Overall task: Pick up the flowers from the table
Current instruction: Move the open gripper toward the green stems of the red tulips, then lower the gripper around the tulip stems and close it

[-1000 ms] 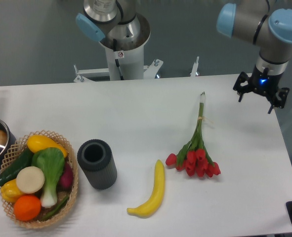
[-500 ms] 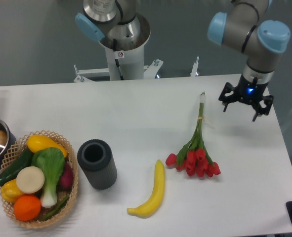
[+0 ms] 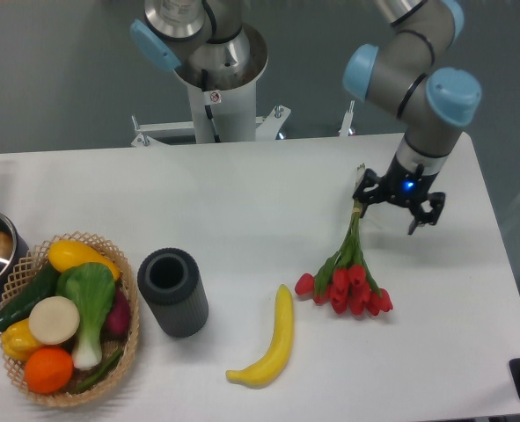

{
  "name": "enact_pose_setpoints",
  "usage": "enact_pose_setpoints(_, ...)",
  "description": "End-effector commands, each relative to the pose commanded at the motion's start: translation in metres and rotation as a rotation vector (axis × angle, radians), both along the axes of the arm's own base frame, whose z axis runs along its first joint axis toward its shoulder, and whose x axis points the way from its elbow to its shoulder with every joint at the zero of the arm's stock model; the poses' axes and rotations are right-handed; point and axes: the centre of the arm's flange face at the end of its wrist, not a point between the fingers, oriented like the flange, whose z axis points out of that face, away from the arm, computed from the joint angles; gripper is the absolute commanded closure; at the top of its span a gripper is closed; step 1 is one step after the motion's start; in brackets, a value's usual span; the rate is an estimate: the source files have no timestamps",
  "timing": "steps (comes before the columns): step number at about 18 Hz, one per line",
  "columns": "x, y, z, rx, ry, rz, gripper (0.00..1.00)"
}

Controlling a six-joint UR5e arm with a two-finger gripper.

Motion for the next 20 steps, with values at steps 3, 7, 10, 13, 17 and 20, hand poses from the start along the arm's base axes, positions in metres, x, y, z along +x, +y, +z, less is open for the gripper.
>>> enact_pose_setpoints(3, 0.006, 0.007, -0.007, -0.007, -0.017, -0.012, 0.0)
enact_pose_setpoints(7, 0.014, 0.02, -0.024, -0.023, -0.049, -0.017, 0.0)
enact_pose_setpoints(10, 0.013, 0.023, -0.029, -0.023, -0.054, -0.02, 0.0)
enact_pose_setpoints(13, 0.012, 0.022, -0.032, -0.027, -0.057, -0.018, 0.0)
enact_pose_setpoints(17, 0.011, 0.022, -0.035, -0.028, -0.06, -0.018, 0.0)
enact_pose_setpoints(20, 0.009, 0.023, -0.034, -0.027, -0.057, -0.018, 0.03)
